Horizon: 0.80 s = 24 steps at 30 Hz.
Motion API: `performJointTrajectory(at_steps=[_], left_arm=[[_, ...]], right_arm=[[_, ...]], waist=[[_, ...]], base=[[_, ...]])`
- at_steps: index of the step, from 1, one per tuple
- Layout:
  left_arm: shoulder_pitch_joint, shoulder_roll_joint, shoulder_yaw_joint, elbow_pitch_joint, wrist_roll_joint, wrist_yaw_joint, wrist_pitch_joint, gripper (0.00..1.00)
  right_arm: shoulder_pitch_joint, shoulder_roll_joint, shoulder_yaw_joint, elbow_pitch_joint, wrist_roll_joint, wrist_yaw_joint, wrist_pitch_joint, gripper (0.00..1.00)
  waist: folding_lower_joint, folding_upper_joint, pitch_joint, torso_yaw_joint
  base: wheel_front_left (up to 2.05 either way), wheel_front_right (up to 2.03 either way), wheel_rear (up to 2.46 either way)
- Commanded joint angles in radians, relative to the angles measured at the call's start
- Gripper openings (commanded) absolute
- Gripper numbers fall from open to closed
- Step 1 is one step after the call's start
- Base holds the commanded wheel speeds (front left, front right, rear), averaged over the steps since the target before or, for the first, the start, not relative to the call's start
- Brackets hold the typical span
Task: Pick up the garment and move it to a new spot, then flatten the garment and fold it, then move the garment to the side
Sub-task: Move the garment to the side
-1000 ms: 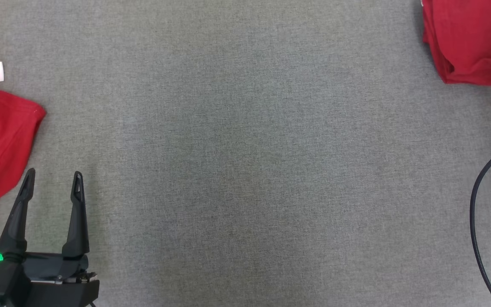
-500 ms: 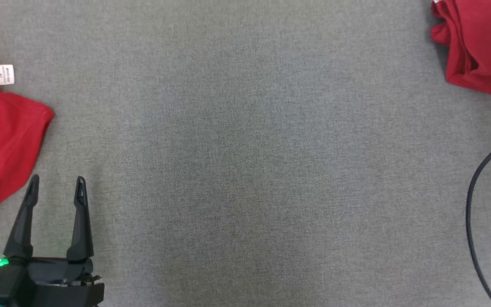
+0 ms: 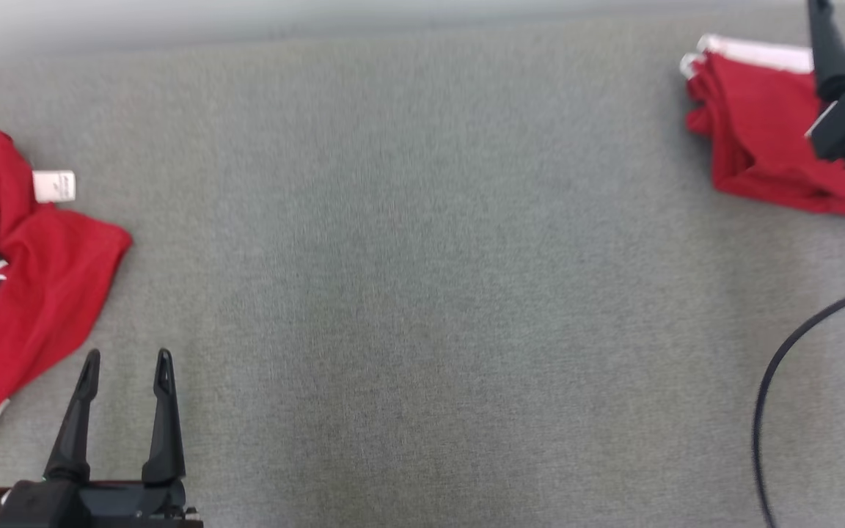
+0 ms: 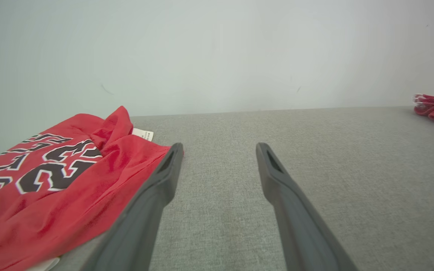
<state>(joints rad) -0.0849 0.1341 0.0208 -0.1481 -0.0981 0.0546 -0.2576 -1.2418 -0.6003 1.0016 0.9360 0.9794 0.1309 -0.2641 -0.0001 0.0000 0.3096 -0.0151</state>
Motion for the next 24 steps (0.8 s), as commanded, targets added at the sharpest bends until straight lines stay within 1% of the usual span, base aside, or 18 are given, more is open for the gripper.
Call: performJointTrajectory(at_steps=[1,5,10,17,24], left_arm=[[0.019,-0.002,0.001,0.006,-0.014,0.003,-0.006,1.00],[0.038,-0.005,0.006,0.017,-0.014,0.006,-0.006,1.00],[0.068,-0.013,0.007,0.024,-0.017,0.008,-0.006,1.00],[0.110,-0.021,0.007,0.023,-0.019,0.013,-0.006,1.00],[0.131,-0.030,0.004,0.025,-0.022,0.017,-0.006,1.00]], right_arm=[[0.053,0.010,-0.027,-0.025,-0.023,0.000,-0.002,1.00],[0.149,0.047,-0.157,-0.111,-0.081,0.000,-0.002,1.00],[0.301,0.100,-0.290,-0.209,-0.177,0.000,-0.002,1.00],[0.488,0.173,-0.434,-0.340,-0.303,0.000,-0.002,1.00],[0.683,0.248,-0.548,-0.470,-0.427,0.000,-0.003,1.00]], waist=[[0.0001,0.0000,-0.066,-0.007],[0.0001,0.0000,-0.118,-0.010],[0.0001,0.0000,-0.174,-0.010],[0.0001,0.0000,-0.224,-0.014],[0.0001,0.0000,-0.261,-0.011]], base=[[0.00,0.00,0.00],[0.00,0.00,0.00],[0.00,0.00,0.00],[0.00,0.00,0.00],[0.00,0.00,0.00]])
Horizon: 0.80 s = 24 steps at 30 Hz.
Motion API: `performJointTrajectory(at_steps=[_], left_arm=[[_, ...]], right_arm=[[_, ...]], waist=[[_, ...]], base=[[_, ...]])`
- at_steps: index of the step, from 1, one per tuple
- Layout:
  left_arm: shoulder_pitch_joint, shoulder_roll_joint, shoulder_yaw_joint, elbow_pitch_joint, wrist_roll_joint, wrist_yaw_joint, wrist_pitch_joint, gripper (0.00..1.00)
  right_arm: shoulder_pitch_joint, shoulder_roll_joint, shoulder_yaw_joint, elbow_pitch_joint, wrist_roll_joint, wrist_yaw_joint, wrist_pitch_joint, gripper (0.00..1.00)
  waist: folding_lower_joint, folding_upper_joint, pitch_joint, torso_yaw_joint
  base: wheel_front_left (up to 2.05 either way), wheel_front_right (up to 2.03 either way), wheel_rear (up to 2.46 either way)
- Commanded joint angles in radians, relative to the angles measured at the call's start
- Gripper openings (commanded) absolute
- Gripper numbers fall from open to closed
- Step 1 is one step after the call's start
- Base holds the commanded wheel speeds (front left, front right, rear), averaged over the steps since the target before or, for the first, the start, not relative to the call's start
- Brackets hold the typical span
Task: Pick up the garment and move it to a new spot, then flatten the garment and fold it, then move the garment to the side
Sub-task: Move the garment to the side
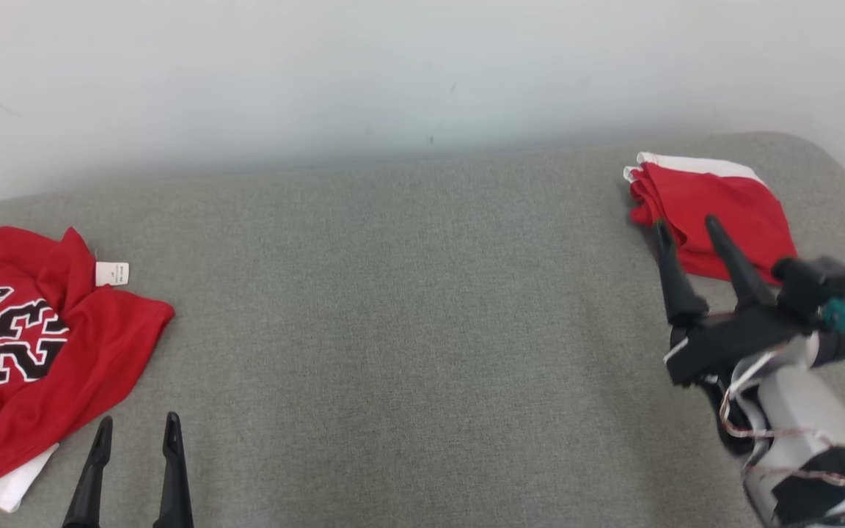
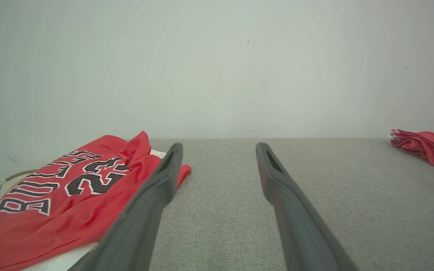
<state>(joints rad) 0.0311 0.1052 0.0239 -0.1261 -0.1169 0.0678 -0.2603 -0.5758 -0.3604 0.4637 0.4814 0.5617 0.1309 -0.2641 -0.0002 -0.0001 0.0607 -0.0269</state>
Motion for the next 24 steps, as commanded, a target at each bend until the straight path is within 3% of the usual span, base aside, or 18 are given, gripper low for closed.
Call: performJointTrajectory(at_steps=[1,14,17,24], left_arm=[[0.017,-0.002,0.001,0.004,-0.004,0.004,-0.004,1.00],[0.053,-0.011,-0.005,0.020,-0.006,0.004,-0.004,1.00],[0.058,-0.011,-0.004,0.024,0.001,0.008,-0.004,1.00],[0.074,-0.001,0.005,0.054,0.017,0.024,-0.004,1.00]], right_arm=[[0.046,0.024,-0.026,-0.033,-0.021,0.000,-0.002,1.00],[0.328,0.127,-0.177,-0.202,-0.223,0.000,0.002,1.00],[0.393,0.169,-0.200,-0.240,-0.231,0.000,0.028,1.00],[0.505,0.200,-0.238,-0.322,-0.299,0.000,0.070,1.00]], waist=[[0.0002,0.0001,-0.018,0.001],[0.0002,0.0001,-0.067,0.020],[0.0002,0.0001,-0.075,0.027],[0.0002,0.0001,-0.094,0.035]], base=[[0.00,0.00,0.00],[0.00,0.00,0.00],[0.00,0.00,0.00],[0.00,0.00,0.00]])
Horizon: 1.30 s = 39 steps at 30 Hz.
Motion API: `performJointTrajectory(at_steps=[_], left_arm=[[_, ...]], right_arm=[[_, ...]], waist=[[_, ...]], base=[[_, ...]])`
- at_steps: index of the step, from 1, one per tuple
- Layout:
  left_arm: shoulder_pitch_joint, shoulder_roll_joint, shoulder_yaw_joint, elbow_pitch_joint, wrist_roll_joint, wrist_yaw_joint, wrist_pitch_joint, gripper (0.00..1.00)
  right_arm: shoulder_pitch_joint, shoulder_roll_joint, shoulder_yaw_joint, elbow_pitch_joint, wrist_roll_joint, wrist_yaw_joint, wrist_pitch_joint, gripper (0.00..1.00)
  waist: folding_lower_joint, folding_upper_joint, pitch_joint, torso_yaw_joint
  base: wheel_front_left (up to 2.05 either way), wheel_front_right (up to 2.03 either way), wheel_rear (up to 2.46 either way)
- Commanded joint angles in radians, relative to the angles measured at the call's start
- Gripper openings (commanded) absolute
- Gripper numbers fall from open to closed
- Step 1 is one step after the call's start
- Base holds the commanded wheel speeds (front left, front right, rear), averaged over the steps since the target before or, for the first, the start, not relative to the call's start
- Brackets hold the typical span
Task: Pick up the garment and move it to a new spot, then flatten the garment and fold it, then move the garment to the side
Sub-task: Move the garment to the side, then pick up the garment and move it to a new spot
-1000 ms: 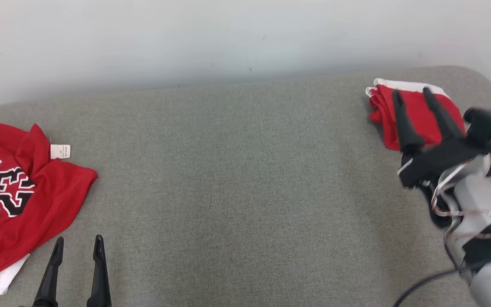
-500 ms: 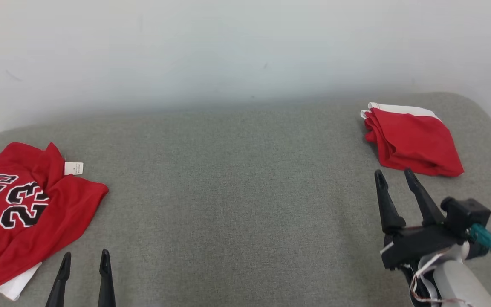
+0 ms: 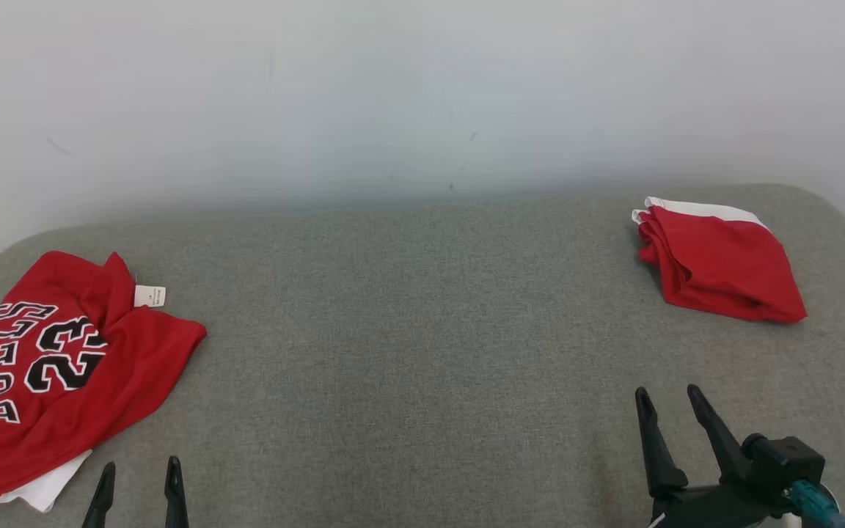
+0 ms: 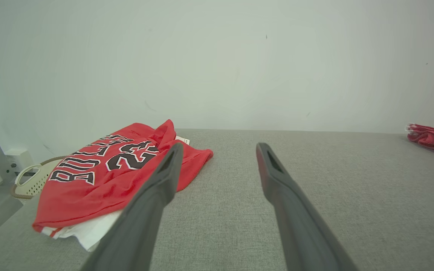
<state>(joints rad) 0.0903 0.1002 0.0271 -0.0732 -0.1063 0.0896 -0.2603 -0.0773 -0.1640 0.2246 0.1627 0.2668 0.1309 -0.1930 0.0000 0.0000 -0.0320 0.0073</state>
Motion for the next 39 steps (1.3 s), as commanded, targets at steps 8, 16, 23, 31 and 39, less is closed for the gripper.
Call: performJointTrajectory(at_steps=[8,16,23,31,39], left_arm=[[0.007,0.016,0.013,0.039,-0.006,0.008,-0.003,1.00],[0.006,0.019,0.008,0.050,-0.012,0.013,-0.003,1.00],[0.009,0.022,0.007,0.044,-0.015,0.017,-0.003,1.00],[0.008,0.025,0.018,0.043,-0.025,0.030,-0.003,1.00],[0.014,0.035,0.028,0.039,-0.031,0.041,-0.003,1.00]], right_arm=[[0.050,0.022,-0.027,-0.036,-0.048,0.000,0.023,1.00],[0.052,0.033,-0.034,-0.039,-0.063,0.000,0.030,1.00],[0.055,0.034,-0.036,-0.034,-0.067,0.000,0.031,1.00],[0.059,0.040,-0.043,-0.030,-0.065,0.000,0.026,1.00],[0.057,0.044,-0.028,-0.015,-0.054,0.000,0.017,1.00]], waist=[[0.0000,0.0000,-0.010,-0.003],[0.0000,0.0000,-0.012,-0.003],[0.0000,0.0000,-0.010,-0.002],[0.0000,0.0000,-0.008,0.012],[0.0000,0.0000,-0.011,0.067]], base=[[0.00,0.00,0.00],[0.00,0.00,0.00],[0.00,0.00,0.00],[0.00,0.00,0.00],[0.00,0.00,0.00]])
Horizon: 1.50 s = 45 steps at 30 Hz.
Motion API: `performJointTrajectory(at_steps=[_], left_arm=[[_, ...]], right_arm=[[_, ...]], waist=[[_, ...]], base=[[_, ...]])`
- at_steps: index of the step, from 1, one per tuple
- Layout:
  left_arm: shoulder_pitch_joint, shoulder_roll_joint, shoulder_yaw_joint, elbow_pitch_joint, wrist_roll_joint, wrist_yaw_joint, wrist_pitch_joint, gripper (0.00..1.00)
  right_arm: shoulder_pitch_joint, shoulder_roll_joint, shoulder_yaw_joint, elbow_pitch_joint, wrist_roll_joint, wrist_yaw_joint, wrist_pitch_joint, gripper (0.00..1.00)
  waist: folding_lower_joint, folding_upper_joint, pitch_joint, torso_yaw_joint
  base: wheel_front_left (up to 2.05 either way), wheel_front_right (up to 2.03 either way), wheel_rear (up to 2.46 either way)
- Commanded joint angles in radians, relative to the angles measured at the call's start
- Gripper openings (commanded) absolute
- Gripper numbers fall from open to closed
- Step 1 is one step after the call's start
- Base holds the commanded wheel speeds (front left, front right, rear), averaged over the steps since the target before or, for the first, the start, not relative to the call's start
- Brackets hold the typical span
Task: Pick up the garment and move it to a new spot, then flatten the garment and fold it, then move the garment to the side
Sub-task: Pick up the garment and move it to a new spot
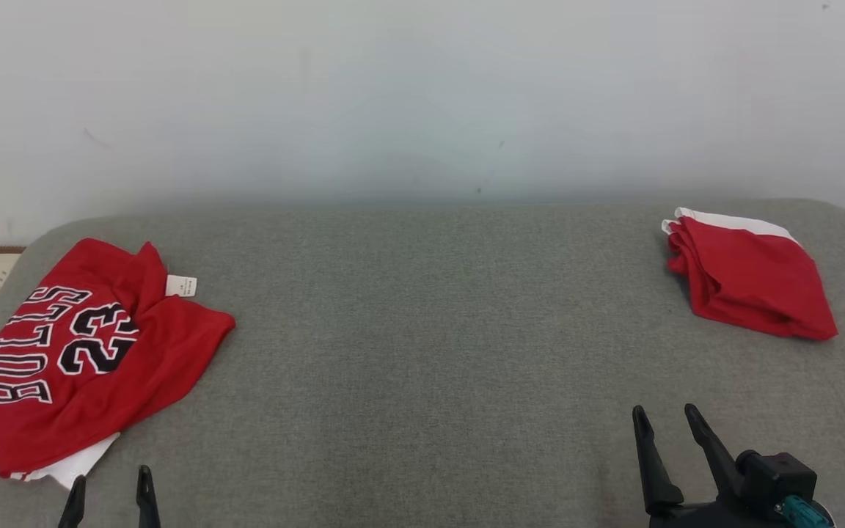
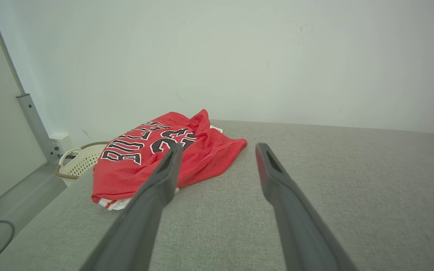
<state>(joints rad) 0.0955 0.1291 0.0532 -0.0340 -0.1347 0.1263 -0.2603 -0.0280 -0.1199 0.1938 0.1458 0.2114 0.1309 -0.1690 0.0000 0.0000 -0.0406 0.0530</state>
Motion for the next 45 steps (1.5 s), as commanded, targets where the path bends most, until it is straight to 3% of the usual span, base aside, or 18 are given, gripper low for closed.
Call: performJointTrajectory(at_steps=[1,26,45], left_arm=[[0.006,0.006,0.001,0.000,-0.003,0.005,-0.003,1.00],[0.023,0.037,0.007,-0.013,-0.013,0.028,0.026,1.00],[0.055,0.055,0.010,-0.033,-0.022,0.039,0.036,1.00]], right_arm=[[0.008,-0.001,0.002,0.004,0.004,0.000,-0.009,1.00],[-0.031,-0.013,0.061,0.061,0.020,0.000,-0.040,1.00],[-0.031,-0.020,0.087,0.089,0.034,0.000,-0.060,1.00]], waist=[[0.0000,0.0000,-0.004,0.034],[0.0000,0.0000,-0.013,0.360],[0.0000,0.0000,-0.036,0.415]], base=[[0.00,0.00,0.00],[0.00,0.00,0.00],[0.00,0.00,0.00]])
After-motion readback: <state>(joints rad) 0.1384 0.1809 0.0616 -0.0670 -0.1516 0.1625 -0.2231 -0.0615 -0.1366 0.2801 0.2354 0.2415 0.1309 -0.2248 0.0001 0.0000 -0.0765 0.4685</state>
